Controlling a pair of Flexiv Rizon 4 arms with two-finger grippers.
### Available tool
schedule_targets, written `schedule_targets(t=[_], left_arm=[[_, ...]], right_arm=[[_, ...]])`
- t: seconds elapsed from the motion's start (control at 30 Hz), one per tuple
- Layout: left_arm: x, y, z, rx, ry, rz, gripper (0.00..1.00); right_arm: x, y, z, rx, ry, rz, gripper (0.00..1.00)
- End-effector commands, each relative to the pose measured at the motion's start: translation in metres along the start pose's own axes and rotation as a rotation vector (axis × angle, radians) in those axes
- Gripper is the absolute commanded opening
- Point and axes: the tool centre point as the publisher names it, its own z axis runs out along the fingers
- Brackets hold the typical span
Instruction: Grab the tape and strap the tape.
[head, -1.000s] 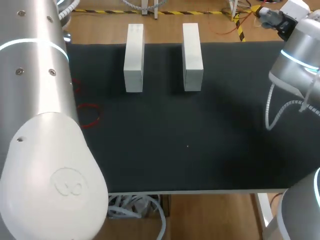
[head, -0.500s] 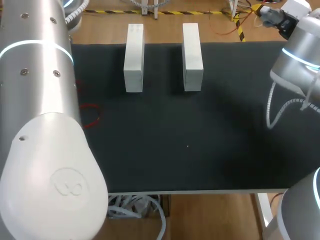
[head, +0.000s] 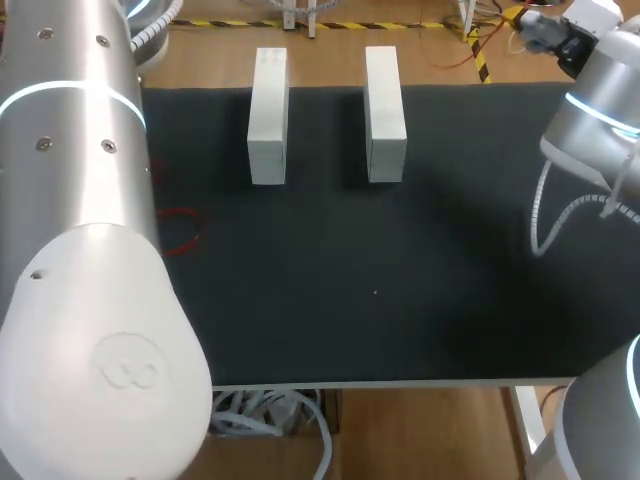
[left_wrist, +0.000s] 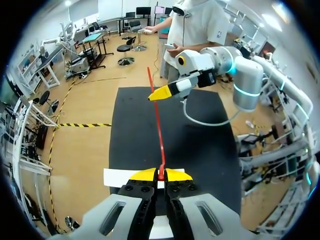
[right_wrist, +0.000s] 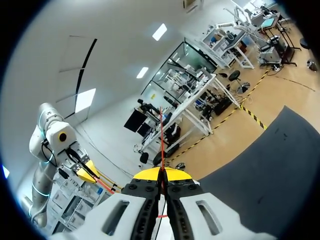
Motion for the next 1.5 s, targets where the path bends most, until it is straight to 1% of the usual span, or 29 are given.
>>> schedule_targets(t=[0.03,0.1,0.17,0.37,0.43,0.57,0.6,0.63,0.67,0.73,0.77,0.8,0.83,0.87,0.9,0.93,0.97,1.0,1.03,1.07,1.1,1.13,1.17,1.2,1.23,1.27,1.33,1.47,1.5], left_arm=[[-0.014,-0.017,-0.004,-0.457,0.164,0.012,0.00],[-0.017,-0.023,-0.004,-0.490,0.177,0.038,0.00],[-0.018,-0.026,-0.004,-0.504,0.179,0.044,0.00],[-0.020,-0.024,-0.002,-0.490,0.195,0.034,0.00],[-0.020,-0.023,-0.002,-0.496,0.210,0.029,0.00],[-0.020,-0.023,-0.002,-0.496,0.210,0.029,0.00],[-0.020,-0.023,-0.002,-0.496,0.210,0.029,0.00],[-0.020,-0.023,-0.002,-0.496,0.210,0.029,0.00],[-0.020,-0.023,-0.002,-0.496,0.210,0.029,0.00],[-0.020,-0.023,-0.002,-0.496,0.210,0.029,0.00],[-0.020,-0.023,-0.002,-0.496,0.210,0.029,0.00],[-0.020,-0.023,-0.002,-0.496,0.210,0.029,0.00],[-0.020,-0.023,-0.002,-0.496,0.210,0.029,0.00],[-0.020,-0.023,-0.002,-0.496,0.210,0.029,0.00],[-0.020,-0.023,-0.002,-0.496,0.210,0.029,0.00],[-0.020,-0.023,-0.002,-0.496,0.210,0.029,0.00],[-0.020,-0.023,-0.002,-0.496,0.210,0.029,0.00],[-0.020,-0.023,-0.002,-0.496,0.210,0.029,0.00],[-0.020,-0.023,-0.002,-0.496,0.210,0.029,0.00],[-0.020,-0.023,-0.002,-0.496,0.210,0.029,0.00],[-0.020,-0.023,-0.002,-0.496,0.210,0.029,0.00],[-0.020,-0.023,-0.002,-0.496,0.210,0.029,0.00],[-0.020,-0.023,-0.002,-0.496,0.210,0.029,0.00],[-0.020,-0.023,-0.002,-0.496,0.210,0.029,0.00],[-0.020,-0.023,-0.002,-0.496,0.210,0.029,0.00],[-0.020,-0.023,-0.002,-0.496,0.210,0.029,0.00],[-0.020,-0.023,-0.002,-0.496,0.210,0.029,0.00],[-0.020,-0.023,-0.002,-0.496,0.210,0.029,0.00],[-0.020,-0.023,-0.002,-0.496,0.210,0.029,0.00]], right_arm=[[-0.001,0.000,0.000,0.003,0.003,-0.004,0.00],[-0.001,0.000,0.001,0.004,0.003,-0.011,0.00],[-0.001,0.001,0.001,0.002,0.003,-0.015,0.00],[0.000,0.003,0.003,0.005,0.008,-0.039,0.00],[0.000,0.003,0.004,0.014,0.006,-0.064,0.00],[0.003,0.002,0.007,0.066,-0.012,-0.201,0.00],[0.004,0.001,0.008,0.062,-0.017,-0.196,0.00],[0.005,0.002,0.008,0.060,-0.027,-0.225,0.00],[0.007,0.002,0.009,0.072,-0.031,-0.294,0.00],[0.010,0.002,0.010,0.088,-0.058,-0.352,0.00],[0.011,0.002,0.011,0.107,-0.079,-0.427,0.00],[0.012,0.002,0.012,0.100,-0.087,-0.442,0.00],[0.013,0.003,0.012,0.106,-0.097,-0.482,0.00],[0.015,0.003,0.014,0.110,-0.120,-0.557,0.00],[0.018,0.004,0.014,0.106,-0.119,-0.565,0.00],[0.019,0.005,0.014,0.111,-0.157,-0.657,0.00],[0.019,0.005,0.015,0.118,-0.155,-0.678,0.00],[0.021,0.005,0.016,0.121,-0.188,-0.726,0.00],[0.022,0.006,0.016,0.122,-0.198,-0.768,0.00],[0.024,0.006,0.017,0.122,-0.201,-0.776,0.00],[0.024,0.007,0.018,0.129,-0.234,-0.817,0.00],[0.022,0.006,0.019,0.153,-0.237,-0.834,0.00],[0.022,0.004,0.019,0.180,-0.261,-0.835,0.00],[0.021,0.004,0.019,0.194,-0.282,-0.894,0.00],[0.021,0.003,0.019,0.196,-0.276,-0.932,0.00],[0.023,0.001,0.017,0.226,-0.296,-0.969,0.00],[0.020,0.001,0.018,0.248,-0.303,-1.017,0.00],[0.019,0.002,0.017,0.261,-0.315,-1.135,0.00],[0.019,0.002,0.017,0.266,-0.310,-1.189,0.00]])
